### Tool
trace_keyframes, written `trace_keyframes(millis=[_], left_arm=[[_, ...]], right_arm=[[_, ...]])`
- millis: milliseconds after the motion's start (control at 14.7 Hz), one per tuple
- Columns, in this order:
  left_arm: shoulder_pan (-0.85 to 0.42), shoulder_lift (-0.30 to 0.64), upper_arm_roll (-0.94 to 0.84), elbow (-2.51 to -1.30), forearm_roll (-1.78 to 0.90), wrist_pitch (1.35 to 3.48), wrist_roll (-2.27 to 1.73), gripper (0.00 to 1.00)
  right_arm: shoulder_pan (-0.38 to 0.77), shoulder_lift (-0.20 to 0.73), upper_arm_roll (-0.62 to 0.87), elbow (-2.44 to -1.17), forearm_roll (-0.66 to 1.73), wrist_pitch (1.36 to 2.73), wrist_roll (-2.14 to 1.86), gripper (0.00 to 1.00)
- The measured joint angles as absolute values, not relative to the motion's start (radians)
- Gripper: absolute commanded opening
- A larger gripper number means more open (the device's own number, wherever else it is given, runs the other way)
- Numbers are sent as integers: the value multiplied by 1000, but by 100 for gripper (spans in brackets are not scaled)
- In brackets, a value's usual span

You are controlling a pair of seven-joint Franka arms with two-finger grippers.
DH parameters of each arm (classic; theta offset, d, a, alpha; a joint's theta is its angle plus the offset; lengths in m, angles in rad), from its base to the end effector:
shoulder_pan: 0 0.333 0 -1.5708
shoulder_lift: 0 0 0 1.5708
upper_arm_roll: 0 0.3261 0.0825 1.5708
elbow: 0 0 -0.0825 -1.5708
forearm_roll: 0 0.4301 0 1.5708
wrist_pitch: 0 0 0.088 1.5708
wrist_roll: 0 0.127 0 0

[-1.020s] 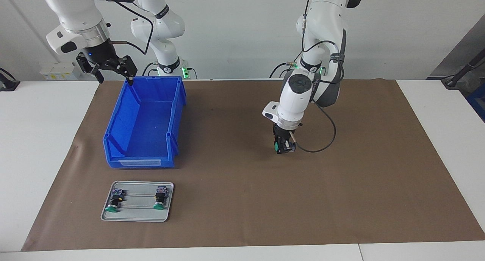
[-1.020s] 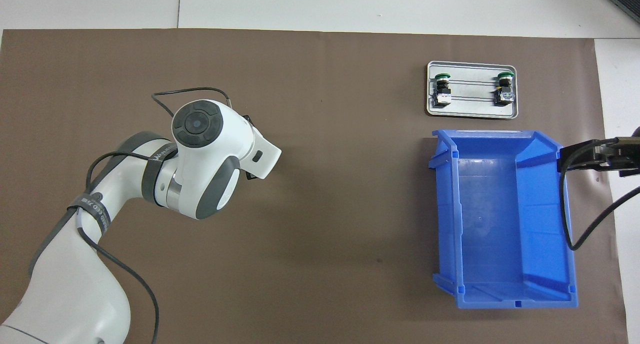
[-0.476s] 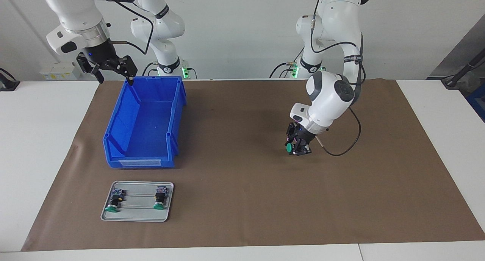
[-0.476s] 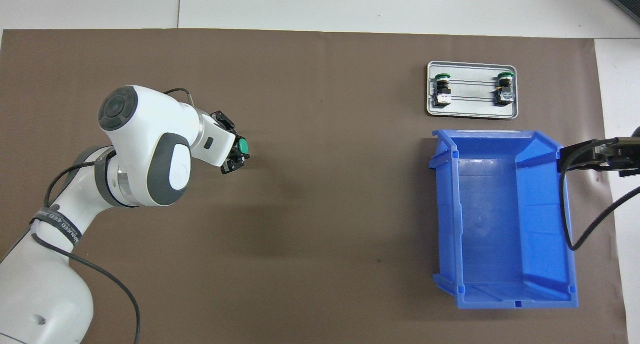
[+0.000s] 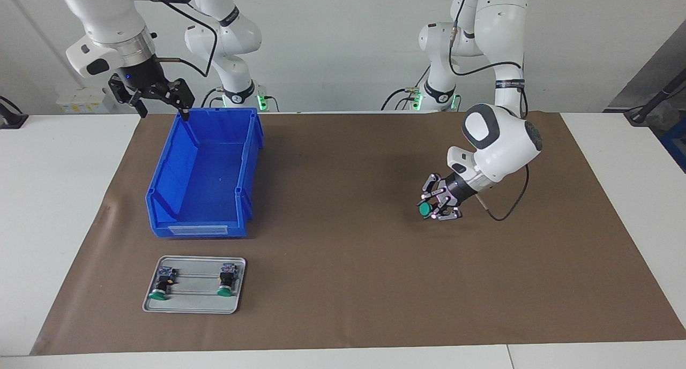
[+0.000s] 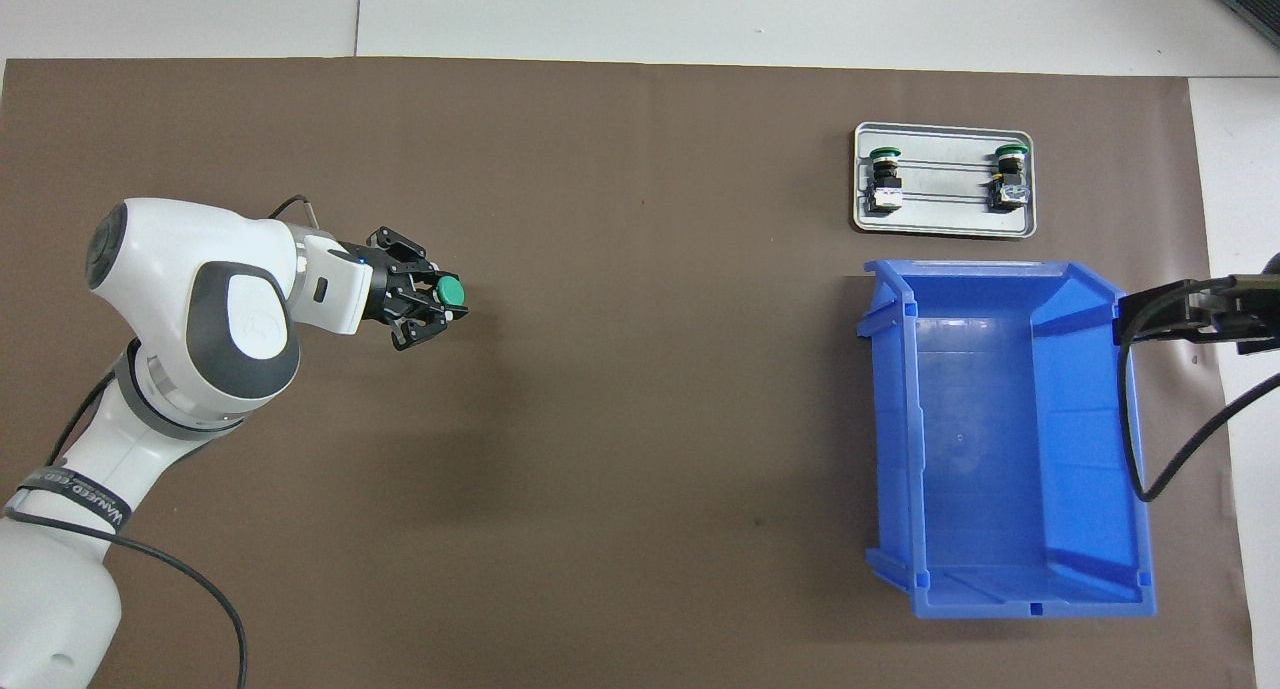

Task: Place and press button with both arms
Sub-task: 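Lower the green button onto the table nearer the robot, open left gripper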

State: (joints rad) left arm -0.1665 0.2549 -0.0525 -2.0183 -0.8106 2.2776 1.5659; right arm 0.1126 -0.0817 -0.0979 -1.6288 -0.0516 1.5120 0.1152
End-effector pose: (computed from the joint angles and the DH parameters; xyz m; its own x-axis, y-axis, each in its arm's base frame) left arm 0.6188 -0.1664 0.2962 0.3147 -0.7652 0.5616 -0.9486 -0.2739 0.1584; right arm 0.5673 -0.0006 0.6273 0.9943 -0.1026 -0.0302 -0.1011 -0.9937 0.0474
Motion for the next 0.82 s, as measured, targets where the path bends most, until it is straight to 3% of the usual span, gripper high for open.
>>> trace_keyframes(millis=[408, 816], left_arm=[[-166, 187, -59, -2221, -1352, 2271, 1955, 0], [-138, 156, -56, -2365, -1686, 2092, 2293, 0]], right_arm=[[113, -82, -98, -1629, -52, 1512, 115, 100], [113, -82, -98, -1630, -52, 1512, 115, 100]])
